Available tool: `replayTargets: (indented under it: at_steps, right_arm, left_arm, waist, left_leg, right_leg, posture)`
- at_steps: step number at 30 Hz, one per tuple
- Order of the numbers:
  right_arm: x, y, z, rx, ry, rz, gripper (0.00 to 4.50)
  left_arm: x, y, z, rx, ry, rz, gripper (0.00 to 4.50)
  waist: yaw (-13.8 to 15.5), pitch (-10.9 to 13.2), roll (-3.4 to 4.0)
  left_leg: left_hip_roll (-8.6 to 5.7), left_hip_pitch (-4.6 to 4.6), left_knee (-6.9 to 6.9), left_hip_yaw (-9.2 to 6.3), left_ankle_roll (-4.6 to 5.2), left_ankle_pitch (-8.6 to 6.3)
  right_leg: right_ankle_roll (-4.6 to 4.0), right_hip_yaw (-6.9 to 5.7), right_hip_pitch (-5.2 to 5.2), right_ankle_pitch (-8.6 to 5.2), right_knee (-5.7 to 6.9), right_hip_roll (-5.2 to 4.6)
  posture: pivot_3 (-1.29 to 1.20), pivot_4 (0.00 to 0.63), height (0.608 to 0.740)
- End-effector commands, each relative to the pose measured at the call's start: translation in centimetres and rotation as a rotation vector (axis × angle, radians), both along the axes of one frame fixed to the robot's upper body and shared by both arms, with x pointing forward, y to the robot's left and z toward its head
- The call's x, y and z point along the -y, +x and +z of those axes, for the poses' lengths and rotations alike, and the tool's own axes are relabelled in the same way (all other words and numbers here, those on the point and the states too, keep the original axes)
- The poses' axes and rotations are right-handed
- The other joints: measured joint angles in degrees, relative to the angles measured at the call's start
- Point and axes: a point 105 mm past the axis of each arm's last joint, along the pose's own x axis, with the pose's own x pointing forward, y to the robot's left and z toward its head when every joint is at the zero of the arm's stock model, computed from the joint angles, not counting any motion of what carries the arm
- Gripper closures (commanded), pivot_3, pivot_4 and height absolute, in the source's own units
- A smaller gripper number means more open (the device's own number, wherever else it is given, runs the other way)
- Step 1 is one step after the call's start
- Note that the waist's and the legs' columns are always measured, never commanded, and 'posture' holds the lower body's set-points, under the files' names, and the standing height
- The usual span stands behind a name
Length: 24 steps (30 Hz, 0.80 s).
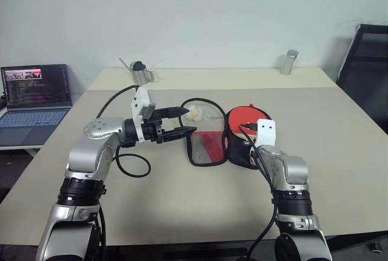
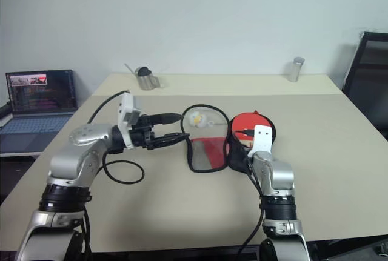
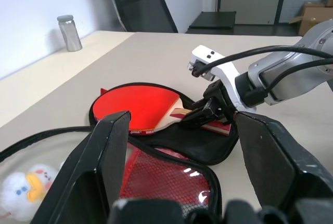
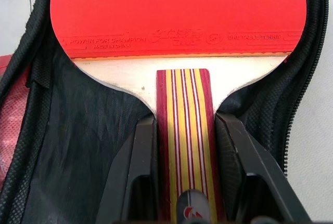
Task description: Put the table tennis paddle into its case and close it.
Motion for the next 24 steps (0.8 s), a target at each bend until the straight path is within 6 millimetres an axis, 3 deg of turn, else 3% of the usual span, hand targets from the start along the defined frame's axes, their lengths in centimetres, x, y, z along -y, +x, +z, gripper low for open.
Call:
replayTargets:
  at_steps: [1,8,13,22,24]
  right_arm:
    - [0.1,0.2,1.5,0.035,0.023,-0.023,3.05]
    - [0.4,0.3,2.3,-0.009,-0.048,-0.046,3.05]
    - [-0.5,0.6,3.8,0.029,0.044,-0.028,3.05]
    - [-0.8,0.5,3.6,0.004,0.086,-0.008,3.05]
    - [-0.7,0.5,3.6,0.014,0.092,-0.006,2.62]
  left_arm:
    - [0.0,-0.2,1.4,0.090,0.050,-0.010,1.03]
    - [-0.5,0.1,1.8,0.127,0.090,-0.003,1.03]
    - [-0.6,0.2,1.7,0.131,0.094,0.000,1.03]
    - [-0.5,0.3,1.5,0.131,0.087,0.005,1.03]
    - [-0.6,0.3,1.5,0.131,0.086,0.006,1.03]
  waist:
    - [0.0,0.0,0.00]
    - [0.0,0.0,0.01]
    - [0.0,0.0,0.01]
    - [0.0,0.0,0.01]
    - [0.0,0.0,0.01]
  left_leg:
    - [0.00,0.00,-0.01,0.00,0.00,0.00]
    - [0.00,-0.01,-0.08,0.00,0.00,0.00]
    - [0.00,-0.02,-0.18,0.02,0.00,0.00]
    - [-0.01,0.00,-0.46,0.09,0.00,0.01]
    - [0.00,0.00,-0.54,0.09,-0.01,0.01]
  right_leg:
    - [0.00,0.00,0.00,0.00,0.00,0.00]
    - [0.00,0.00,-0.02,0.00,-0.05,0.00]
    - [0.00,0.00,-0.06,0.00,-0.08,0.00]
    - [0.00,0.05,-0.14,0.00,-0.18,0.00]
    - [-0.01,0.05,-0.15,0.00,-0.23,0.00]
  posture:
    - [0.00,0.150,0.740]
    - [0.00,0.150,0.740]
    - [0.00,0.150,0.740]
    - [0.00,0.150,0.740]
    - [0.00,0.150,0.740]
